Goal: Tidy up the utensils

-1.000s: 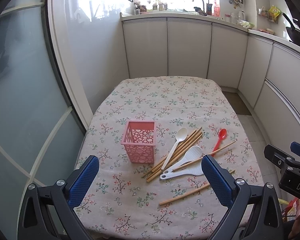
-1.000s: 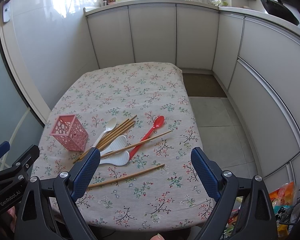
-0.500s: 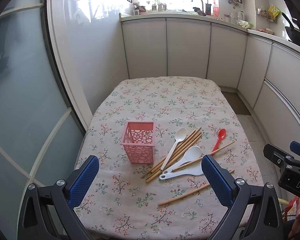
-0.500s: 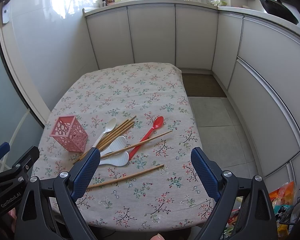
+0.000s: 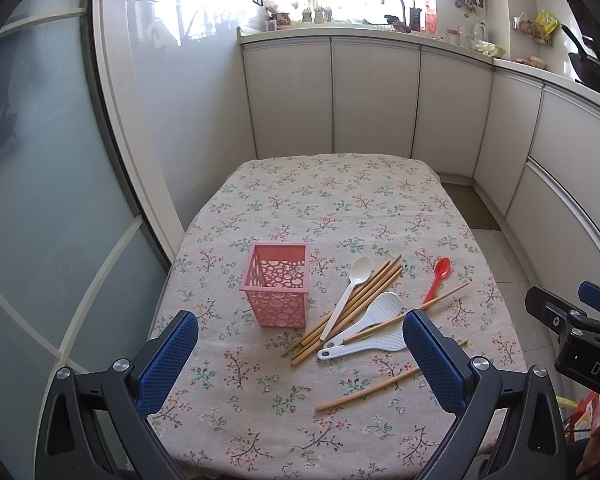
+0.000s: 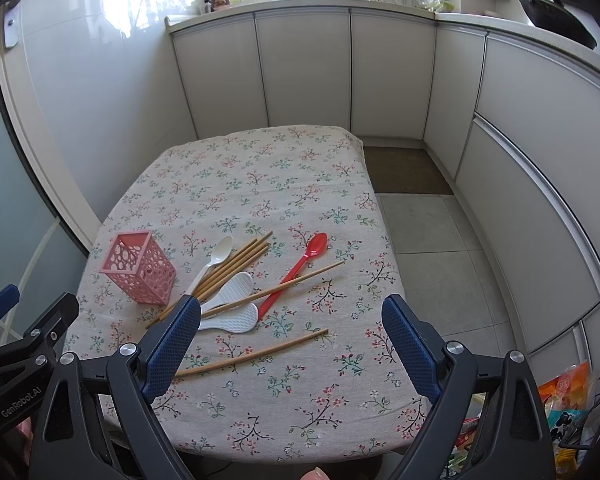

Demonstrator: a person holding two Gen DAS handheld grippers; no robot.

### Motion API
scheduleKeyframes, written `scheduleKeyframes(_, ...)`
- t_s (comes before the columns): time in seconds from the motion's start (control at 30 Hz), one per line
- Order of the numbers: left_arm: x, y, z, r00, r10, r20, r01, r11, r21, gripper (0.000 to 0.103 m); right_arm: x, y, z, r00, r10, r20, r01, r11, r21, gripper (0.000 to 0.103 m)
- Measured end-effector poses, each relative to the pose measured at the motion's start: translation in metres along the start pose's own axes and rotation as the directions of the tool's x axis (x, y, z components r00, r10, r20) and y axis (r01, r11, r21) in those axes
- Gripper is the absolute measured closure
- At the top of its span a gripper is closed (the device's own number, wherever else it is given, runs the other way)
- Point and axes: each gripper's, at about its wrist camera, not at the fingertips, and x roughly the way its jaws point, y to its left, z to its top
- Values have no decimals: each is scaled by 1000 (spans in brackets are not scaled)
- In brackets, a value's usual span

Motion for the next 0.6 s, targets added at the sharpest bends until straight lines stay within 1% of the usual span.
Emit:
scheduleKeyframes(0.23, 1, 0, 2, 1000, -9, 1, 9, 1000, 0, 0, 1, -1, 1, 1000, -2, -3, 2, 1000, 4, 9)
scheduleKeyframes(0.37, 6, -4, 11, 1000, -28, -8, 28, 999, 32, 0, 8, -4, 7, 1000, 1, -24, 0, 1000, 16, 9)
scheduleKeyframes(0.43, 10, -6, 19, 998, -58, -19, 59, 997, 42, 0, 15, -7, 12, 999, 10, -52, -9, 1000, 21, 9)
scheduleKeyframes(0.53, 19, -11, 33, 992, -115, -60, 119, 991, 65, 0, 26, -12, 27, 995, 26, -95, -23, 999, 31, 9)
scheduleKeyframes(0.6, 31, -21, 44, 986, -134, -96, 144, 984, 107, 0, 36, -18, 40, 991, 39, -126, -34, 999, 40, 9)
